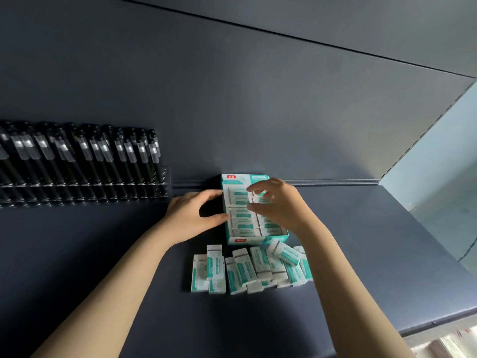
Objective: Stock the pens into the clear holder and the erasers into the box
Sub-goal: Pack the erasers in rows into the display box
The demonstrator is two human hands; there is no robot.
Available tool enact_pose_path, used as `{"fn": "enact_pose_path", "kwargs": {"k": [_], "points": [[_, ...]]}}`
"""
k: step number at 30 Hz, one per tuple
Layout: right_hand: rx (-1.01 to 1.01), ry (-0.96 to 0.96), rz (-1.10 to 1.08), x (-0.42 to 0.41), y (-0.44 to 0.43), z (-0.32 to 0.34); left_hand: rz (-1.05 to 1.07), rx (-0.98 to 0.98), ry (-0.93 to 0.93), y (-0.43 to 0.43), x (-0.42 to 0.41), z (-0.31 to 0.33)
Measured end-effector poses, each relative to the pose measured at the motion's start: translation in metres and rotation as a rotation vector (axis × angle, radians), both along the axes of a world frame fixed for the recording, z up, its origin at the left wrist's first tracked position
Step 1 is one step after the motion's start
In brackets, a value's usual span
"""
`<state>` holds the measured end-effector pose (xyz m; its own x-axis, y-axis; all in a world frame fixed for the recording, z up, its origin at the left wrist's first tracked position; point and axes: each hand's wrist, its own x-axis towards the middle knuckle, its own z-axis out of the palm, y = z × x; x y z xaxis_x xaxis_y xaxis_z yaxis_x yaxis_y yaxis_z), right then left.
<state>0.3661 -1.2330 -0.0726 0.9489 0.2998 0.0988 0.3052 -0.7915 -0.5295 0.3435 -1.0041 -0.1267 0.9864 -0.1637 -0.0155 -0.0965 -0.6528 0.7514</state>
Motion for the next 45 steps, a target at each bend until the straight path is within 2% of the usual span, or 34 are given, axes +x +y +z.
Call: {"fn": "enact_pose_path", "kwargs": {"k": [3,6,10,18,25,29,33,40,45], "points": [[0.178,0.019,-0.074,-0.038,-0.025,0.000,0.002,-0.007,-0.014,-0.001,-0.004,0.002],[0.330,0.042,-0.214,-0.073,-0.051,-0.009,0.004,-0.100,0.019,-0.002,-0.009,0.004],[0.386,0.087,-0.230,-0.099,-0.070,-0.011,-0.012,-0.166,0.051,-0.007,-0.018,0.004],[0.093,0.063,-0.112,-0.104,-0.067,-0.015,0.024,-0.073,-0.002,-0.012,-0.022,0.006],[0.251,0.065,-0.126,-0.101,-0.069,-0.007,0.029,-0.098,-0.003,-0.010,-0.021,0.005],[0.284,-0.054,-0.121,-0.072,-0.061,0.001,0.030,-0.102,-0.014,-0.009,-0.020,0.003],[0.131,-0.203,-0.086,-0.026,-0.043,-0.002,0.031,-0.101,-0.016,-0.008,-0.018,0.002],[-0.145,-0.208,0.046,0.010,-0.027,-0.010,0.018,-0.043,-0.011,-0.006,-0.016,0.000],[-0.186,-0.200,0.062,0.013,-0.029,-0.013,0.013,0.007,-0.046,-0.008,-0.016,0.005]]}}
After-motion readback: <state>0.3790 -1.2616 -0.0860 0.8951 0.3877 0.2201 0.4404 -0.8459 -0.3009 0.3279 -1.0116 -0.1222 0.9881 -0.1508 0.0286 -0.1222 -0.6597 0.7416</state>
